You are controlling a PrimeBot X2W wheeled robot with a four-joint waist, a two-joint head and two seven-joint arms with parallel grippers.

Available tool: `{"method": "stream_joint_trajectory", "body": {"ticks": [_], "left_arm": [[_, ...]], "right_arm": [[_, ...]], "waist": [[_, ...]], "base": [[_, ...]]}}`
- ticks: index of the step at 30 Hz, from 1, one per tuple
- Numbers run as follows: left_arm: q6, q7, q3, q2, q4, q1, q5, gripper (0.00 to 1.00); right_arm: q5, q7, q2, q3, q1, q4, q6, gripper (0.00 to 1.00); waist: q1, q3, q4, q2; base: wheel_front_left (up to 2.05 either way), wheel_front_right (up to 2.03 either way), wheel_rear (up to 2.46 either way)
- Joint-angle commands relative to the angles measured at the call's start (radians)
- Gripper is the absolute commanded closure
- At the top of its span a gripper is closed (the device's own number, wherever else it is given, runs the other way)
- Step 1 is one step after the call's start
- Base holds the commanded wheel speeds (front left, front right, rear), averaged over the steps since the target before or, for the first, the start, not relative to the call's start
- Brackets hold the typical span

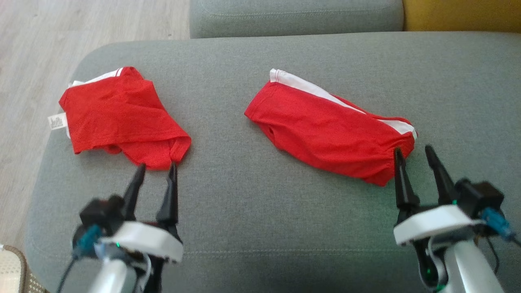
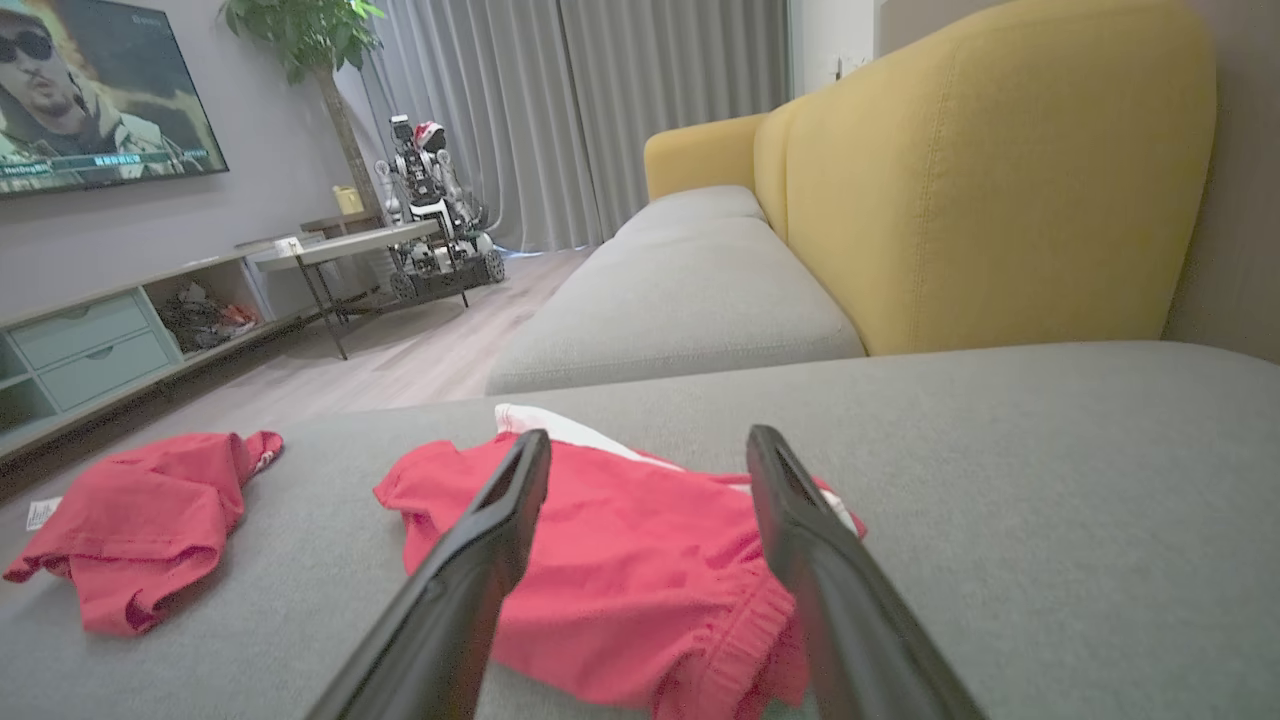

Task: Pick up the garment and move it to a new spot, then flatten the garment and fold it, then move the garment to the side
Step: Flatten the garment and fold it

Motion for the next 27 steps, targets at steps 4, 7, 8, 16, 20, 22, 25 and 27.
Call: {"method": "stream_joint_trajectory", "body": {"ticks": [4, 7, 8, 16, 20, 22, 25, 27], "left_arm": [[-0.043, -0.012, 0.098, -0.059, -0.061, 0.031, 0.078, 0.0], [-0.075, -0.012, 0.134, -0.095, -0.067, 0.061, 0.13, 0.0], [-0.086, -0.012, 0.144, -0.105, -0.065, 0.066, 0.142, 0.0], [-0.148, -0.012, 0.196, -0.143, -0.044, 0.058, 0.191, 0.0], [-0.159, -0.012, 0.207, -0.147, -0.042, 0.052, 0.198, 0.0], [-0.166, -0.012, 0.204, -0.149, -0.035, 0.05, 0.204, 0.0], [-0.174, -0.012, 0.2, -0.15, -0.031, 0.038, 0.207, 0.0], [-0.177, -0.012, 0.191, -0.15, -0.028, 0.028, 0.202, 0.0]], "right_arm": [[0.008, -0.009, 0.006, 0.021, 0.019, -0.049, 0.007, 0.0], [0.019, -0.009, 0.006, 0.02, 0.029, -0.046, 0.007, 0.0], [0.021, -0.009, 0.006, 0.021, 0.03, -0.043, 0.007, 0.0], [0.05, -0.009, 0.006, 0.017, 0.015, -0.011, 0.007, 0.0], [0.102, -0.009, 0.006, 0.009, -0.005, 0.042, 0.007, 0.0], [0.116, -0.009, 0.006, 0.01, -0.027, 0.085, 0.007, 0.0], [0.148, -0.009, 0.006, -0.001, -0.074, 0.146, 0.007, 0.0], [0.169, -0.009, 0.006, -0.015, -0.108, 0.188, 0.007, 0.0]], "waist": [[0.0001, 0.009, 0.007, -0.0001], [0.0001, 0.012, 0.012, -0.0001], [0.0001, 0.013, 0.013, -0.0001], [0.0001, 0.015, 0.019, -0.0001], [0.0001, 0.026, 0.021, -0.0001], [0.0001, 0.037, 0.027, -0.0001], [0.0001, 0.065, 0.038, -0.0001], [0.0001, 0.083, 0.048, -0.0001]], "base": [[0.0, 0.0, 0.0], [0.0, 0.0, 0.0], [0.0, 0.0, 0.0], [0.0, 0.0, 0.0], [0.0, 0.0, 0.0], [0.0, 0.0, 0.0], [0.0, 0.0, 0.0], [0.0, 0.0, 0.0]]}}
